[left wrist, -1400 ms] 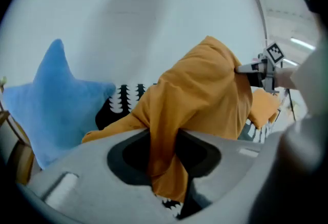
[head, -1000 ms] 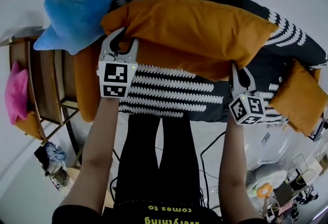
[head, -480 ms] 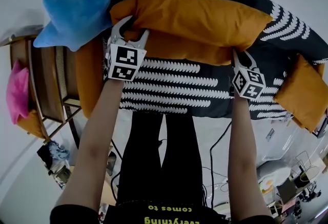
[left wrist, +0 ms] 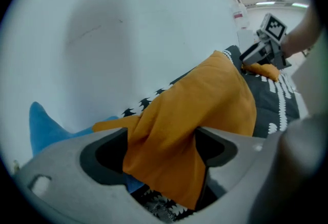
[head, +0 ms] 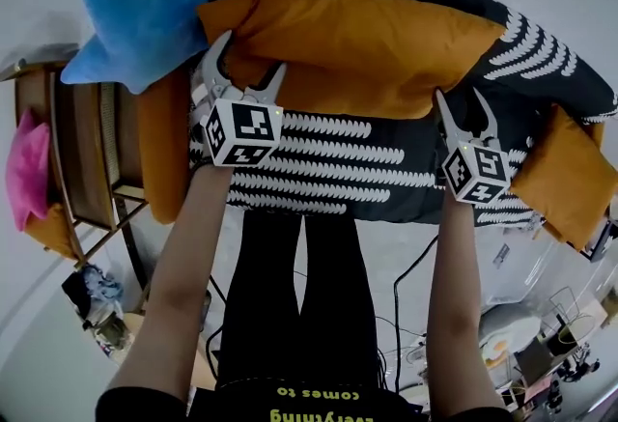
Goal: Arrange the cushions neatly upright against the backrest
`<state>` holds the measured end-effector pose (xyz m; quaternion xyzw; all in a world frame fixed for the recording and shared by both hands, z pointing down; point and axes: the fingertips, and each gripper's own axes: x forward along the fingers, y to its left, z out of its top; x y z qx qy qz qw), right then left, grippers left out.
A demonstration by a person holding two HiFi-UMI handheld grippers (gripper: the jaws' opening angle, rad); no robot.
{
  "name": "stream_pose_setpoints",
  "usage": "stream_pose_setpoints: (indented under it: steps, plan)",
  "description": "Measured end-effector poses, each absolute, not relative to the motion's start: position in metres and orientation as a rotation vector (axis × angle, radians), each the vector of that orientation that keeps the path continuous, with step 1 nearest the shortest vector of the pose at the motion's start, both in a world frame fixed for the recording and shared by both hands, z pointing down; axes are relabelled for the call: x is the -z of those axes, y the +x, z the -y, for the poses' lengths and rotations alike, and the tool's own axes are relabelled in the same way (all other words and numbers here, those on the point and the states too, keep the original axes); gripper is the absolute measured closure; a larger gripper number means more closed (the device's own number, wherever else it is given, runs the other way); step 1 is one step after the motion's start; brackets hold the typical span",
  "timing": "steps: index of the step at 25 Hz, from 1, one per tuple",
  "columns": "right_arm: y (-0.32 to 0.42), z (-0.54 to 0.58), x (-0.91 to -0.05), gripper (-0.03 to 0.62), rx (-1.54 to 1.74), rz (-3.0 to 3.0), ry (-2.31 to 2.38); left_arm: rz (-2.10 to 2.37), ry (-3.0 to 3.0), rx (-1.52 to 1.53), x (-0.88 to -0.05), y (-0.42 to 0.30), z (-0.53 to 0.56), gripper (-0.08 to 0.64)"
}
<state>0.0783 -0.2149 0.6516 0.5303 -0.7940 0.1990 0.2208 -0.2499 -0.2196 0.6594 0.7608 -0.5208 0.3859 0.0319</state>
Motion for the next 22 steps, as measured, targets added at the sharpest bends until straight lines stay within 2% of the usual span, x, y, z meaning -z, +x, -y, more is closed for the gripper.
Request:
stream_pose_setpoints:
  steps: [2,7,14,18,22]
  plan:
    - [0.069,0.214,-0.636,0.298,-0.501,2.241,1.445,1.697,2.282,-1.106,-0.65,-0.259,0.218,0.072]
    - [0.047,0.217,-0.57,0.309,-0.434,2.393,1.491,1.77,2.134,-0.657,-0.605,-0.28,0.211,0.072]
    - [0.029,0.215,-0.482,0.374,-0.333,2.556,1.534,1.791,2.138,-0.422,-0.536,-0.276,0.198,0.074]
    - [0.016,0.205,-0.436,0.445,-0.253,2.61,1.519,1.781,2.166,-0.343,-0.497,-0.265,0.186,0.132]
    - [0.013,0.194,-0.396,0.492,-0.22,2.659,1.51,1.733,2.174,-0.258,-0.464,-0.252,0.172,0.318]
